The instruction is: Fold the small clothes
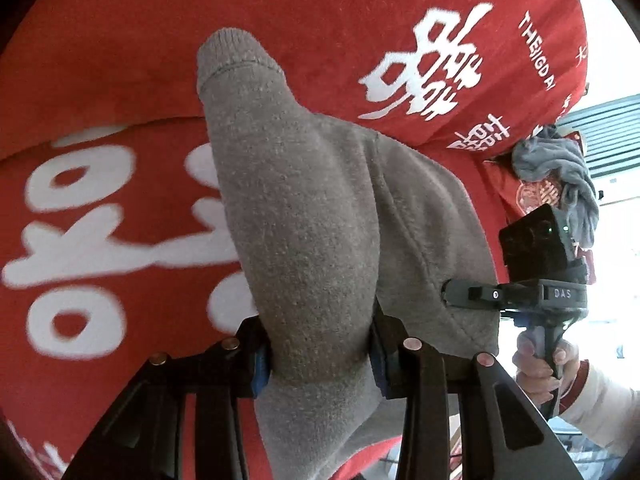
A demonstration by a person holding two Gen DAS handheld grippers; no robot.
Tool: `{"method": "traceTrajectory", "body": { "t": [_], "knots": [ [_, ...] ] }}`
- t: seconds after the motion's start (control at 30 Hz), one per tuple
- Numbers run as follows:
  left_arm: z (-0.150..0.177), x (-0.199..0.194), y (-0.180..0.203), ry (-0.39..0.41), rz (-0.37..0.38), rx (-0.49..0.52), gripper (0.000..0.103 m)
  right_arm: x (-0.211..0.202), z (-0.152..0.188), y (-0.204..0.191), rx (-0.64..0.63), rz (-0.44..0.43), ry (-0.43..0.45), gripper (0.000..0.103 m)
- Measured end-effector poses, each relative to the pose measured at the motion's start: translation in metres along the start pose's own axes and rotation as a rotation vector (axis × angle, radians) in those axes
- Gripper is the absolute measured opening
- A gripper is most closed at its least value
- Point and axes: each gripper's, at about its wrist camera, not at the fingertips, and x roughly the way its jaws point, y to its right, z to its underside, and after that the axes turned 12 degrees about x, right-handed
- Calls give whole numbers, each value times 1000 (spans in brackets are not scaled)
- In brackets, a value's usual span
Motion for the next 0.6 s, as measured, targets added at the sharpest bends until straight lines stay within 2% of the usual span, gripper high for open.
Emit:
{"method": "traceTrajectory", "body": {
  "t": [0.07,0.2,0.33,0.43,0.47,0.53,0.57,0.6],
  "knots": [
    [18,-15,-8,-4,-20,-8,41,7,12,-3,5,-14,-19,28],
    [53,-21,-35,-51,-83,-24,41,38,28,0,-18,44,-57,28],
    [81,-9,-59,-94,-171,-32,41,69,36,11,-68,175,-82,28],
    [91,-17,-73,-73,-184,-87,41,61,34,17,-93,268,-19,28],
    [92,-21,-74,-65,-199,-95,41,56,34,18,-107,324,4,30],
    [93,-26,-69,-66,-255,-86,52,52,35,12,-174,520,59,35],
    [94,-29,-66,-71,-304,-81,62,49,36,10,-199,584,74,35],
    [95,-31,-62,-72,-342,-77,68,47,37,7,-203,600,82,35]
  ]
}}
